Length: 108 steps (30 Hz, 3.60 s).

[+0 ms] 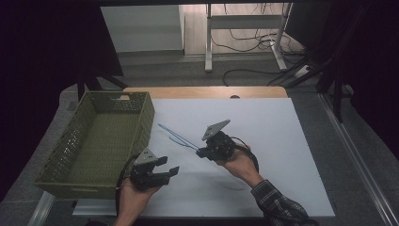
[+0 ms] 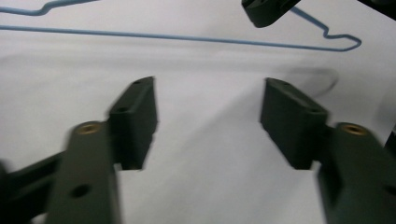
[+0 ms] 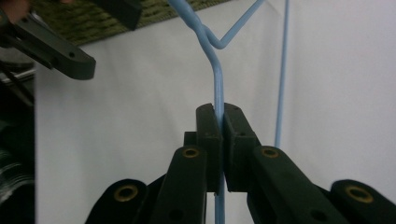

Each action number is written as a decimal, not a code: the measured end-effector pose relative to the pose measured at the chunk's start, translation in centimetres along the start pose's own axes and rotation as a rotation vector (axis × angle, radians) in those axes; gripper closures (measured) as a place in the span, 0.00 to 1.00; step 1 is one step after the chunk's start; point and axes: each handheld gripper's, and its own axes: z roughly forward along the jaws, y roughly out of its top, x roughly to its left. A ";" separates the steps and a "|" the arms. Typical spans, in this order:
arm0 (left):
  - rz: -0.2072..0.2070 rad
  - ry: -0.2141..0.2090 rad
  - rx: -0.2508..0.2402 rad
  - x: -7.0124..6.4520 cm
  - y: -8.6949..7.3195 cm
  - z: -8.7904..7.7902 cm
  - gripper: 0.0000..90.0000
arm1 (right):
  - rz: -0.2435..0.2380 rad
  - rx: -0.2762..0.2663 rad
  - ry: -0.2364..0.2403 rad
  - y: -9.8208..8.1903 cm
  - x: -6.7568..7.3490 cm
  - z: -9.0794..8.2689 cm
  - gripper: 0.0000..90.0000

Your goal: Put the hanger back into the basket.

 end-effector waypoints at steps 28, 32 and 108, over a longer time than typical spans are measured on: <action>0.277 -0.077 -0.126 -3.0 7.1 0.8 0.95 | 0.016 -0.010 0.094 -0.4 1.1 -2.7 0.94; 0.237 -0.051 -0.105 -3.0 7.7 0.8 0.96 | 0.024 -0.022 -0.020 -0.1 1.4 -3.7 0.79; 0.262 -0.209 0.204 0.2 10.7 -2.1 0.98 | -0.029 -0.150 -0.078 -2.5 1.8 -10.8 0.36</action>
